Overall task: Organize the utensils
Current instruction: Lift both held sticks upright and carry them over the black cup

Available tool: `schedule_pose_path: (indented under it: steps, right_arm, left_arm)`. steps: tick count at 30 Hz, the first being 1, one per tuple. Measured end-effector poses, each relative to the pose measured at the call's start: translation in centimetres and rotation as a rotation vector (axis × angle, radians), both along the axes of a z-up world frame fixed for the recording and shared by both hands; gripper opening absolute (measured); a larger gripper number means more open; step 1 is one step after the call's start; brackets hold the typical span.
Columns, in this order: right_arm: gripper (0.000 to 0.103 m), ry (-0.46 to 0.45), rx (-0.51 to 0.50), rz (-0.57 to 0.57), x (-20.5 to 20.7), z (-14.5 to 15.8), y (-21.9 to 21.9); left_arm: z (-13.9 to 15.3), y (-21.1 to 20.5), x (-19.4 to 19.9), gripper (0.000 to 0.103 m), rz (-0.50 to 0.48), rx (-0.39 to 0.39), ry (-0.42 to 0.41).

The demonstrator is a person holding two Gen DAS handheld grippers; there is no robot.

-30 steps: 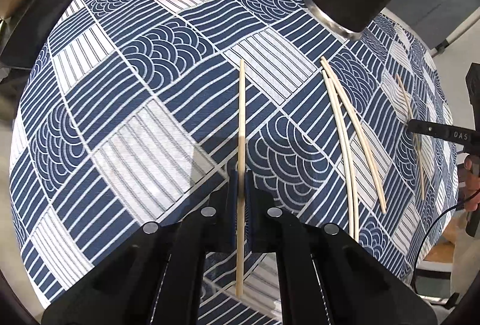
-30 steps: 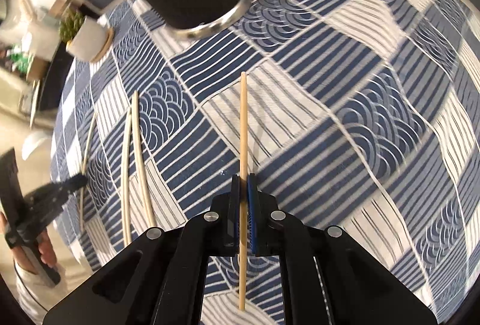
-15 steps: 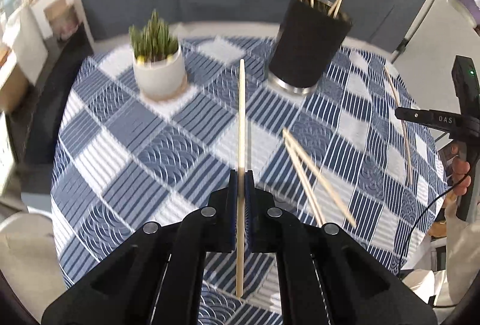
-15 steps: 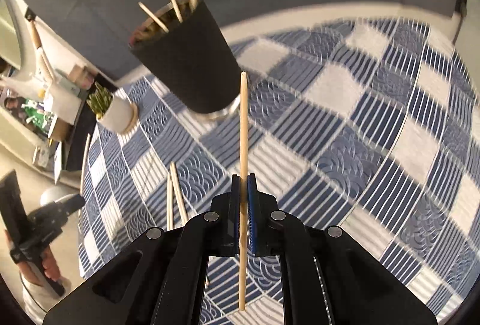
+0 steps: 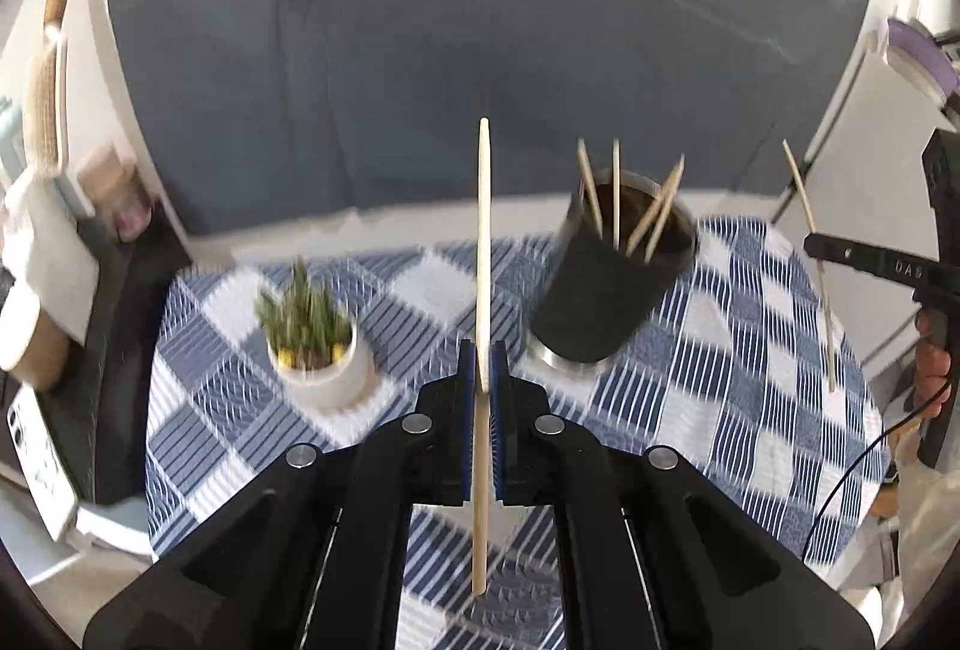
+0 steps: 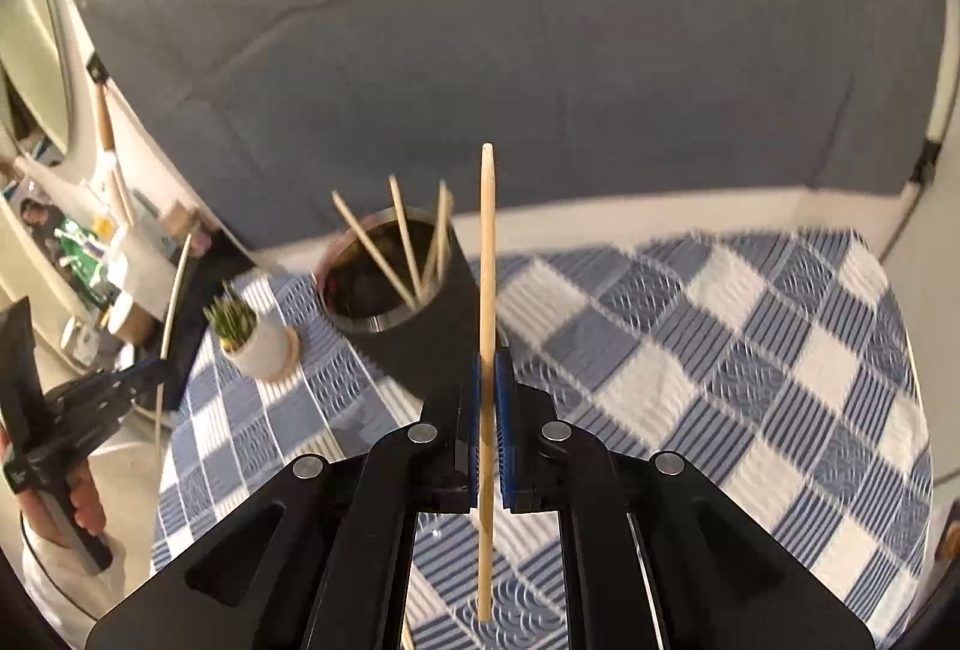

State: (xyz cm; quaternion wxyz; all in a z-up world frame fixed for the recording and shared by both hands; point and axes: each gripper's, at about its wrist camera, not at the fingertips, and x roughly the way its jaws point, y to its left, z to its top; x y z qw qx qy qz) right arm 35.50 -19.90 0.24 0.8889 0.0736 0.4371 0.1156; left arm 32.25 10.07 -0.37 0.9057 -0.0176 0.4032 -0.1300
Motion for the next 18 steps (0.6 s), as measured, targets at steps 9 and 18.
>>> schedule_pose_path:
  steps: [9, 18]
  right_arm:
    - [0.005, -0.022, 0.107, 0.100, 6.6, 1.4, -0.2]
    - [0.005, -0.096, 0.309, 0.245, 10.4, 2.9, 0.2]
  left_arm:
    - [4.9, -3.0, 5.0, 0.005, 0.061, -0.140, -0.168]
    - [4.9, -4.9, 7.8, 0.005, 0.151, -0.292, -0.276]
